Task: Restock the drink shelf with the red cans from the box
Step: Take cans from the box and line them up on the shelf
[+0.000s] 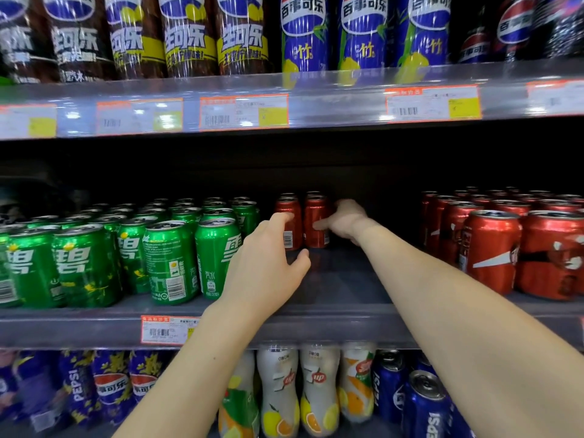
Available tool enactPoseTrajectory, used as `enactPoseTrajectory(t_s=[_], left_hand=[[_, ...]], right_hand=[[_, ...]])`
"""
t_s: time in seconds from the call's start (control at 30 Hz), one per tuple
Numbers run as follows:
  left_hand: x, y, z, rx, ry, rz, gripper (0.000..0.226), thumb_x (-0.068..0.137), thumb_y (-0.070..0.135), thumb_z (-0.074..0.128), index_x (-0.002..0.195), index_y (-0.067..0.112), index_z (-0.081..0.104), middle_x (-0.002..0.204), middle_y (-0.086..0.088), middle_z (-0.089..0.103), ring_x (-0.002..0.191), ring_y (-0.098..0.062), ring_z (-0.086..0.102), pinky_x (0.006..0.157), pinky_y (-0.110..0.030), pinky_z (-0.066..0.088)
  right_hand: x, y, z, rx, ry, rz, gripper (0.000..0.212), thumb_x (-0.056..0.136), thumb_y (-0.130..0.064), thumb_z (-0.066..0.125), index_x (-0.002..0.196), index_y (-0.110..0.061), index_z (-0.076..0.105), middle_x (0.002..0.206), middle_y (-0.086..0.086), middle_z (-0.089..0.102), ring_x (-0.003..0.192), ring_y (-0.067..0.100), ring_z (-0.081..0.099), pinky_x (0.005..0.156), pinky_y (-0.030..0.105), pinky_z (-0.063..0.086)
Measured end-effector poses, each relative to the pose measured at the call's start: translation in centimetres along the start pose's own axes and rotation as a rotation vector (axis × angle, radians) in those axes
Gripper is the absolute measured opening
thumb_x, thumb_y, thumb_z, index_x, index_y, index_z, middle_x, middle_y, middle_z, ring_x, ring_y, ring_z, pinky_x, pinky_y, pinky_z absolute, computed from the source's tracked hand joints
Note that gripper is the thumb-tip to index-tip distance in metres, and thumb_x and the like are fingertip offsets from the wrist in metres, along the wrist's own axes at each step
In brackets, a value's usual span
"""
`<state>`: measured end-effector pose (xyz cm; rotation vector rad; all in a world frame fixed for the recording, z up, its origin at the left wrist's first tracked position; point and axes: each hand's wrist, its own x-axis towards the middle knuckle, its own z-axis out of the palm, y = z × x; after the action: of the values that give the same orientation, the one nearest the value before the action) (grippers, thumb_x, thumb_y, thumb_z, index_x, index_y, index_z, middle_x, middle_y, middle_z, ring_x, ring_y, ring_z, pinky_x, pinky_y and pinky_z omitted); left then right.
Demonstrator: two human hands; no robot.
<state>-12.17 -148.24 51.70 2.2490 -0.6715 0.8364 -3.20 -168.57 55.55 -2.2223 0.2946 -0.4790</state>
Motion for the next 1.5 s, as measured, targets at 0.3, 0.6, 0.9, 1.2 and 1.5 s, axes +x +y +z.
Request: enactPoseTrajectory(t_s=[0.3,0.6,0.9,1.2,1.5], left_hand=[[-0.3,2.4,-0.6,0.293,-0.026,0.094,0.059,0.095,0.043,0.06,0.148,0.024,0.043,0.132,-0.002,0.058,0.117,-0.026,0.06,0.085,-0.039,0.053],[1.8,3.3,-0.9,0.381,-0.258,0.08,0.049,0.09,0.041,0.063,0.13,0.014,0.058,0.111,-0.011,0.066,0.096,-0.034,0.065,0.079,-0.039,0.05],[1.6,8.2,-12.5,0.416,-0.598,0.004,0.058,0.092,0.046,0.059,0.14,0.015,0.055,0.12,-0.01,0.062,0.107,-0.036,0.061,0.093,-0.044,0.048],[1.1,14.5,-29.5,0.386,-0.63,0.035,0.058,0.094,0.047,0.055,0.141,0.014,0.051,0.126,-0.008,0.061,0.111,-0.033,0.059,0.097,-0.042,0.047],[-4.4,16.1,-43.3,0.443,-0.567,-0.103,0.061,0.095,0.048,0.055,0.147,0.016,0.048,0.133,-0.008,0.059,0.119,-0.032,0.058,0.102,-0.042,0.046]], right_hand=[[-6.1,1.9,-3.5,-0.267,0.05,-0.293,0.064,0.09,-0.026,0.073,0.149,-0.02,0.048,0.151,0.007,0.05,0.139,0.025,0.045,0.113,0.028,0.034],[-9.9,2.6,-4.2,-0.521,-0.05,-0.263,0.056,0.095,-0.014,0.055,0.151,-0.017,0.045,0.16,0.008,0.037,0.145,0.025,0.038,0.111,0.038,0.041],[-19.5,-7.7,-10.4,-0.538,-0.256,-0.112,0.056,0.098,-0.016,0.051,0.153,-0.019,0.041,0.162,0.002,0.035,0.15,0.016,0.03,0.115,0.036,0.037],[-29.9,-23.3,-16.7,-0.498,-0.348,-0.055,0.056,0.099,-0.019,0.055,0.153,-0.019,0.042,0.16,0.001,0.038,0.147,0.021,0.036,0.112,0.038,0.038],[-40.2,-32.7,-16.7,-0.471,-0.372,-0.199,0.052,0.095,-0.021,0.057,0.147,-0.021,0.05,0.145,0.006,0.056,0.125,0.03,0.058,0.095,0.045,0.054]])
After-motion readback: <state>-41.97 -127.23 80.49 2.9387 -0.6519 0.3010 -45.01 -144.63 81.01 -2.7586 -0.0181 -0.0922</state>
